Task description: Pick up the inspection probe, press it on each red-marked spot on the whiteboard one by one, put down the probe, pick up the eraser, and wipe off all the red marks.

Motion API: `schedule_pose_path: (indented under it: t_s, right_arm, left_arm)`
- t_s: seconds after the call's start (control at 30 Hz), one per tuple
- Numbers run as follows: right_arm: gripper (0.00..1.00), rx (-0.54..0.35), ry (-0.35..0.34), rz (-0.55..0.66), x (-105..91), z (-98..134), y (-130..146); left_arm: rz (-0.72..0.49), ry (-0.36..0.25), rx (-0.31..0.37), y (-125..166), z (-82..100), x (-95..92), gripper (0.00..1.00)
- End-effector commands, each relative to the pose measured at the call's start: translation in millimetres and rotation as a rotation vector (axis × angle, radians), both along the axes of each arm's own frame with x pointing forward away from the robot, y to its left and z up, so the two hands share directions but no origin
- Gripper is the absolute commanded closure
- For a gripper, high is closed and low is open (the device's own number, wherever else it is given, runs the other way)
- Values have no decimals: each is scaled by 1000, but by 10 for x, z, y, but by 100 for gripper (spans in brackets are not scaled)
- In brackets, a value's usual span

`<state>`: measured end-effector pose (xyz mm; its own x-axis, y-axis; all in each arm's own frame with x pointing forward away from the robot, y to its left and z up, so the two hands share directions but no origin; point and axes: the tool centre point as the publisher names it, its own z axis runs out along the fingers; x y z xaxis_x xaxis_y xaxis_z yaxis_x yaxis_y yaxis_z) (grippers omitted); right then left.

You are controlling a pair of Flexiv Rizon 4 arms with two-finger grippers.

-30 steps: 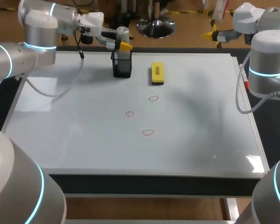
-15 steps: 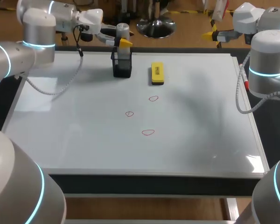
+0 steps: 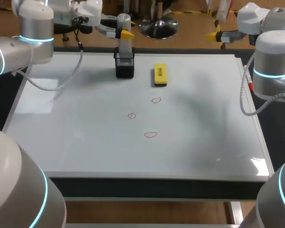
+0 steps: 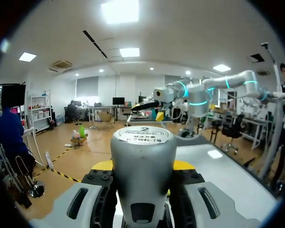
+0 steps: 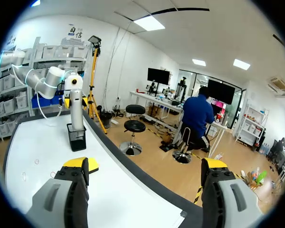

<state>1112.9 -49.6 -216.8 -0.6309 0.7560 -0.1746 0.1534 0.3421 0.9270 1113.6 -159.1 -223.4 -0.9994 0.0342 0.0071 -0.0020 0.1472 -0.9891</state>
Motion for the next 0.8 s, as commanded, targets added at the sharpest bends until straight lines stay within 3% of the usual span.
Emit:
schedule_pose_path:
  t_s: [0.03, 0.3, 0.8]
  right_arm:
    - [0, 0, 0, 1, 4, -3, -4]
    - [0, 0, 0, 1, 4, -3, -4]
    - [0, 0, 0, 1, 4, -3, -4]
  left_arm:
    - [40, -13, 15, 30, 142, -86, 100]
    - [38, -30, 34, 97, 297, -63, 100]
    - [77, -52, 8, 384, 616, -125, 100]
